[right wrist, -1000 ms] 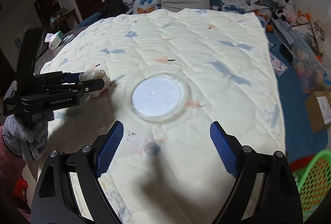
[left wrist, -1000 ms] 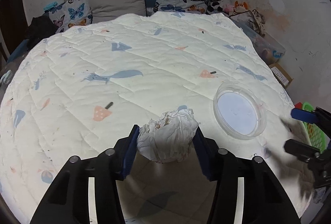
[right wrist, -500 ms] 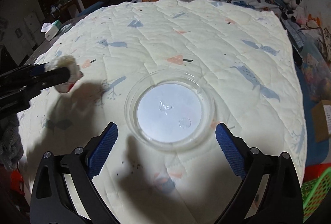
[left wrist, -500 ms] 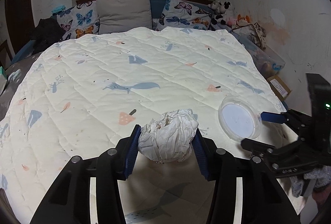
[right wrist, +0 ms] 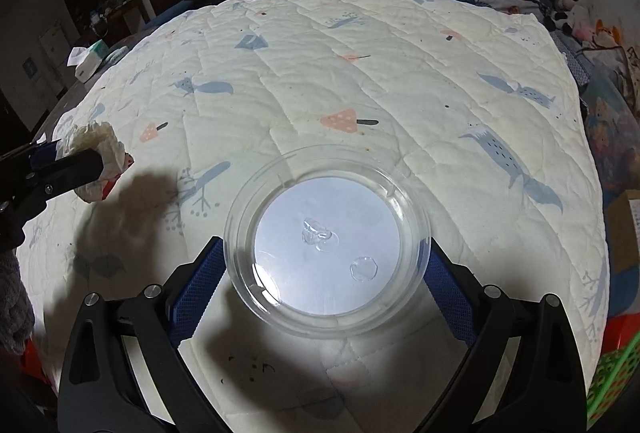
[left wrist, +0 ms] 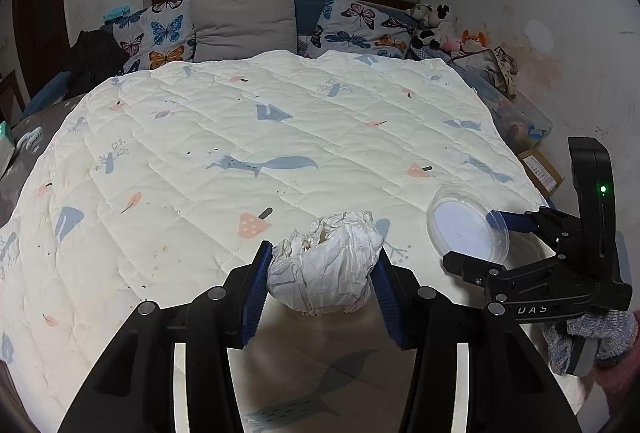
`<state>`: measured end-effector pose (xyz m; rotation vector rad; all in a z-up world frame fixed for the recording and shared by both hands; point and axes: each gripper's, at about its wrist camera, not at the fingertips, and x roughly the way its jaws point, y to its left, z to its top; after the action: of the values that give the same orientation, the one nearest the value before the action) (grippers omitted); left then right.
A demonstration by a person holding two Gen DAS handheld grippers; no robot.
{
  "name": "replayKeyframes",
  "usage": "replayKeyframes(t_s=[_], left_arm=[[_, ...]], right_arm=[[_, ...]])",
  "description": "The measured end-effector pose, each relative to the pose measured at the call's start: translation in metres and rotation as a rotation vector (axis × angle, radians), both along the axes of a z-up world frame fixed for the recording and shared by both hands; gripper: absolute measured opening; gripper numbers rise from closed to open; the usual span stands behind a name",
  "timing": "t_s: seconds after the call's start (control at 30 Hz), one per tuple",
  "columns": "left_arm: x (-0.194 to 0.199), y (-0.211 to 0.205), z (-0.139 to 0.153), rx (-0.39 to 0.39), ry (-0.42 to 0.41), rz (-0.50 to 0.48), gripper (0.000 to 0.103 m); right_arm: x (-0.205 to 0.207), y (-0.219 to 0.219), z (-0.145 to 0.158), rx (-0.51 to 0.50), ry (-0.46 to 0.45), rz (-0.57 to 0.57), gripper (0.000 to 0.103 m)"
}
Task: Collect trash
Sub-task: 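Carry the tissue with the left gripper while the right gripper carries the lid to the basket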
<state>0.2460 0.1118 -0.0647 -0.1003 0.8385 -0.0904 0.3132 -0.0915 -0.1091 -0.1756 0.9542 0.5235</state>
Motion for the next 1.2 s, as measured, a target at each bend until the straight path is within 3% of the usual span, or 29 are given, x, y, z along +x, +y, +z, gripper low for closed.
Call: replayKeyframes(t_s=[0.53, 1.2], left_arm=[[-0.005, -0.013, 0.008, 0.002, -0.018, -0.022, 0.047], [-0.013, -0.08, 0.029, -0.015, -0.061, -0.145, 0.047]], right_arm=[[-0.021, -0.015, 0.013, 0.035, -0.029, -0.018, 0.092], [-0.081, -0.092, 0.051, 0.089, -0.116, -0.13, 0.092]])
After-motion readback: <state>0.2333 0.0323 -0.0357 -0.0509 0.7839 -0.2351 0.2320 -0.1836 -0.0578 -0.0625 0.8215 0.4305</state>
